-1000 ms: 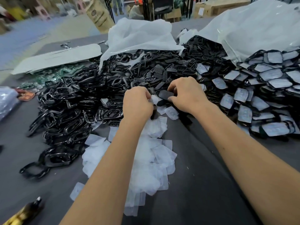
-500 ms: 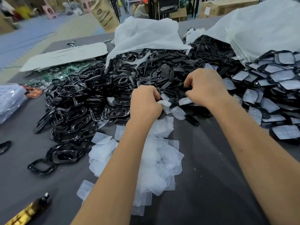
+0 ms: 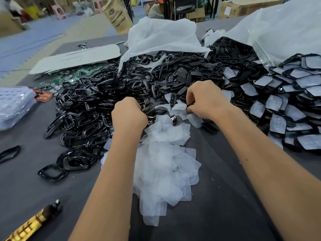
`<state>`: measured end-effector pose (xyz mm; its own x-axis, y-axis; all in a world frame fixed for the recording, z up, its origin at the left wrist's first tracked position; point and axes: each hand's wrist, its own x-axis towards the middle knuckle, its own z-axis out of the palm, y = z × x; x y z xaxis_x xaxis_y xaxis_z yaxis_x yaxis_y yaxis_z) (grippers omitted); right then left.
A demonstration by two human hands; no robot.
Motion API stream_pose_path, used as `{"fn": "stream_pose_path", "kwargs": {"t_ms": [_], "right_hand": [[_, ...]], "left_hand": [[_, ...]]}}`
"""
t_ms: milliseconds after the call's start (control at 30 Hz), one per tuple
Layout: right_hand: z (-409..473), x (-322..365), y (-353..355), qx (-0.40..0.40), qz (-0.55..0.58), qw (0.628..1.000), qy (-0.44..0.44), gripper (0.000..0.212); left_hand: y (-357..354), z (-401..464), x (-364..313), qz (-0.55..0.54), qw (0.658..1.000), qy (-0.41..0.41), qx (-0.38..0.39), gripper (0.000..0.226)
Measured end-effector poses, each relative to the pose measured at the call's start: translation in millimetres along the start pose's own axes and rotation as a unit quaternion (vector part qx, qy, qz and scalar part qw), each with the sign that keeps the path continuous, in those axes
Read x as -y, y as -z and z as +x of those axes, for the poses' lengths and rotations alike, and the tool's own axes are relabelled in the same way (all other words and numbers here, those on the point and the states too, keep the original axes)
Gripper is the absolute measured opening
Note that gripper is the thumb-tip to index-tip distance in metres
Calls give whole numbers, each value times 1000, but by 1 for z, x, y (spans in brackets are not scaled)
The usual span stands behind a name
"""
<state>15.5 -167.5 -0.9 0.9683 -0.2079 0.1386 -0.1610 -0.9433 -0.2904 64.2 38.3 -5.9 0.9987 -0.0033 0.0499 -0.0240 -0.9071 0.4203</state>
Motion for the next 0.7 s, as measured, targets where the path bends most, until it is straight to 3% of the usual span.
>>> {"fn": "stream_pose_path", "kwargs": {"t_ms": [233,367,433,533,600,700], "right_hand": [[-1,-6,-2,-145,95,983,-64,12],[-6,10,-5,-201,188,960,-45,13],[-13,24,-11,-175,295,939,-19,21],[-25,46,-28,-70,502,862,22,20],[-31,51,-41,-37,561,826,37,13],[-36,50,-53,-28,586,809,30,15]], "left_hand": [[0,1,11,-179,980,-27,-85,11],[-3,-3,19,-256,958,-49,-123,11],[-6,-6,22,-278,950,-65,-127,12],[-13,-13,26,-321,936,-96,-111,20],[-17,-16,29,-380,915,-107,-77,20],[-25,-17,30,-415,899,-129,-49,20]]}}
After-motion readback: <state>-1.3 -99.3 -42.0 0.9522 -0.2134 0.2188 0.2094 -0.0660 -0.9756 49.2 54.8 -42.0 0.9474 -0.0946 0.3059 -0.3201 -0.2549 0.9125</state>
